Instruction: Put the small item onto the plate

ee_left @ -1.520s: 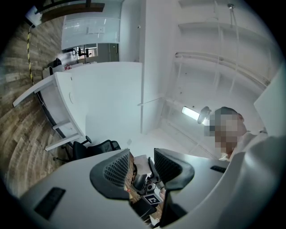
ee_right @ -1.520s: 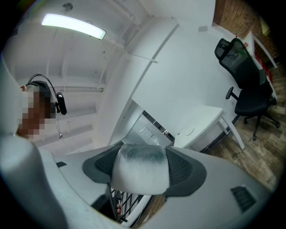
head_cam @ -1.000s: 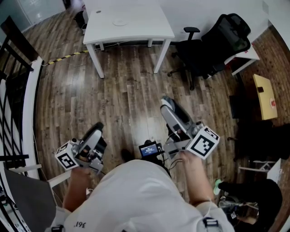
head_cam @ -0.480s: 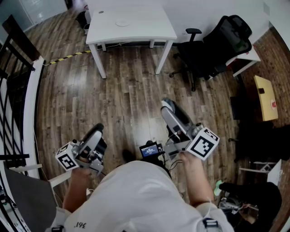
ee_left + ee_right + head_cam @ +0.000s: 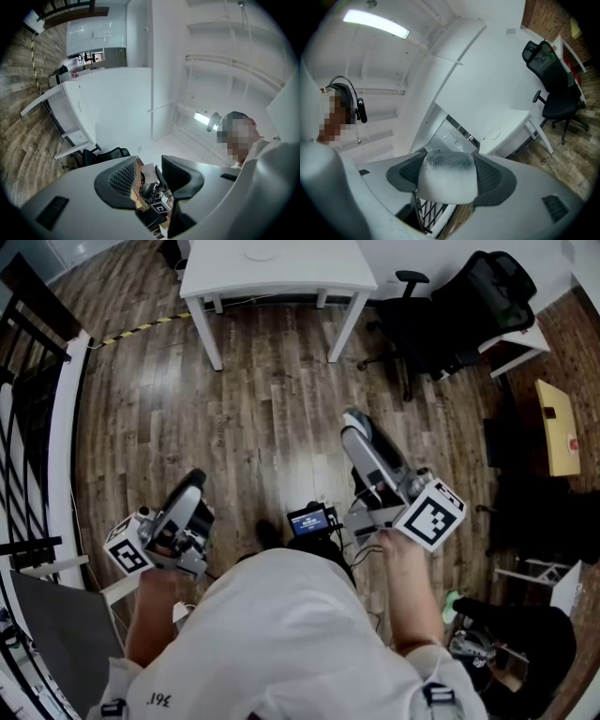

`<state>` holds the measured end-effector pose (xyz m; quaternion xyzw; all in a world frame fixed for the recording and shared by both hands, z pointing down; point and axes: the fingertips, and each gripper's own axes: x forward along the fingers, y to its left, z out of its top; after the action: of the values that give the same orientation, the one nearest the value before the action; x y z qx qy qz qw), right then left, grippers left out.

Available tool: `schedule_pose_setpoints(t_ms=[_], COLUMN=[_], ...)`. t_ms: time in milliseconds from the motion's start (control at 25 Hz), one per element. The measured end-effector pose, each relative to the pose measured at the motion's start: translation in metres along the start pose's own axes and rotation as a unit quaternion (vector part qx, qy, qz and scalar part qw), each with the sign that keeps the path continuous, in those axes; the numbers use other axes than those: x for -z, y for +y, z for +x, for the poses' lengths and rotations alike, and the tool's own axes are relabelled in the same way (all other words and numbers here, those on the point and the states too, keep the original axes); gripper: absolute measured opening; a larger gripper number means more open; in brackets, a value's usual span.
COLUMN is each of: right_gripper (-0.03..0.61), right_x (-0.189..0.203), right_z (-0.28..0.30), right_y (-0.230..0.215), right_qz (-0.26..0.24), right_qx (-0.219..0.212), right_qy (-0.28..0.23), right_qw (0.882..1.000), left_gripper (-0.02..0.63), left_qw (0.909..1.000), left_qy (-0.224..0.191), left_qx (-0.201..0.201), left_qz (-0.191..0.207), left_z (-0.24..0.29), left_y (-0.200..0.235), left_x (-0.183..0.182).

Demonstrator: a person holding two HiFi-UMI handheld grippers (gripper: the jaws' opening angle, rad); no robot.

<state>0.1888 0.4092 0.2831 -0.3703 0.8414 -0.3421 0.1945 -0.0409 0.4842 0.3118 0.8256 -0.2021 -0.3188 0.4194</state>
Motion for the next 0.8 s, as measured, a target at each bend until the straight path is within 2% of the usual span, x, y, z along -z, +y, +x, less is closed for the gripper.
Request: schedule_pose_setpoints(t_ms=[240,440,600,800], right_gripper=[0.308,0.308,0.308,0.308], right_x=[0.000,-0.003,-0.015,-0.058], right_z=[0.002,0.023,0.068,0.141], right_y=[-0.014,-0.044,-0.070,-0.103], right_qz=[0.006,0.017,0.026,0.030], right_qx=[0.013,0.020,0.005,-0.027], right_qy=[-0.004,0.002,0.015,0.030], right_qw=[1.000,1.000,1.000,0.999], left_gripper=[0.169,0.169,0.169,0.169], left_qw=[0.9999,0.9997,0.9997,0.9990], left_qy=[0.009,0.011,0.001,-0.016], left_qx=[-0.004,-0.012,-0.025,-0.041], left_qz=[-0.011,-0.016,-0.007,0.007], left_z=[0.007,0.024,0.043,0.096], left_y=[0.014,0.040,0.065,0.101], left_x=[-0.001,-0.009,-0.035,-0.080])
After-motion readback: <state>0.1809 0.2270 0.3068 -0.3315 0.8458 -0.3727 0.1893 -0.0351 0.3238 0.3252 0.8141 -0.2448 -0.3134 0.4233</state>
